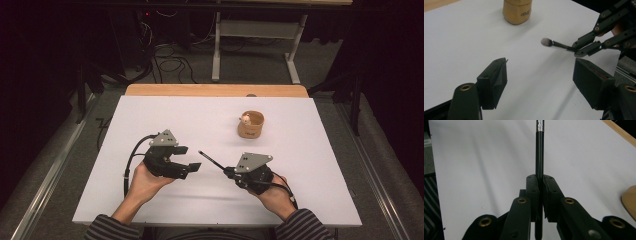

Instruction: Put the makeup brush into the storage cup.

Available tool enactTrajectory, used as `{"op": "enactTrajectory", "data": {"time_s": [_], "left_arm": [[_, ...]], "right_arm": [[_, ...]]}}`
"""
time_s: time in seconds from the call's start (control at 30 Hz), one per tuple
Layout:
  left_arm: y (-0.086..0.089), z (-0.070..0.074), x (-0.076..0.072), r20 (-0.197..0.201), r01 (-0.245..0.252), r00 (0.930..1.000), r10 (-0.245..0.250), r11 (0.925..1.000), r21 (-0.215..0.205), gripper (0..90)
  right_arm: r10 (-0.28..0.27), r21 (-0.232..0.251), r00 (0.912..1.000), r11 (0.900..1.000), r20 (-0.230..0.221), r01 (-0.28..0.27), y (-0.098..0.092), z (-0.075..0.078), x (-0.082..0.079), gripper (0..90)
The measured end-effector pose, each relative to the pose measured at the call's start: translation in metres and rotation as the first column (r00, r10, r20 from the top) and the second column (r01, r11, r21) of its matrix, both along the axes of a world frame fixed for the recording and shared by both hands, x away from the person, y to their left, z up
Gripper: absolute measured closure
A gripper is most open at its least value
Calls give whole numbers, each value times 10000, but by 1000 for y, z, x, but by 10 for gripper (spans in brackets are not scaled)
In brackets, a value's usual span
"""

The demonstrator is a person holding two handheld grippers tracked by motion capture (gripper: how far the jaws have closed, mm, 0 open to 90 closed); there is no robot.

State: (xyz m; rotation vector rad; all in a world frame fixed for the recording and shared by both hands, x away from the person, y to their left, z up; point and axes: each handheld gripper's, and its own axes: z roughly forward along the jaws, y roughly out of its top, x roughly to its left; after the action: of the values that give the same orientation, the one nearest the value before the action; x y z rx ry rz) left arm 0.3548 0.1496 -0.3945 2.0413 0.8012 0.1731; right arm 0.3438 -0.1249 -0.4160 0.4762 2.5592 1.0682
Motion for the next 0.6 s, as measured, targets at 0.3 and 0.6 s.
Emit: {"op": "enactTrajectory", "data": {"time_s": [0.3, 0.6], "left_arm": [[-6, -5, -2, -85, 234, 9997, -237, 9991, -343, 379], [-5, -3, -5, 314, 223, 9993, -205, 9979, -609, 519]], "right_arm": [[-74, 190, 9998, 9998, -180, 77, 5, -1, 1, 863], [53, 251, 9996, 9997, -282, -46, 18, 0, 1, 863]]}}
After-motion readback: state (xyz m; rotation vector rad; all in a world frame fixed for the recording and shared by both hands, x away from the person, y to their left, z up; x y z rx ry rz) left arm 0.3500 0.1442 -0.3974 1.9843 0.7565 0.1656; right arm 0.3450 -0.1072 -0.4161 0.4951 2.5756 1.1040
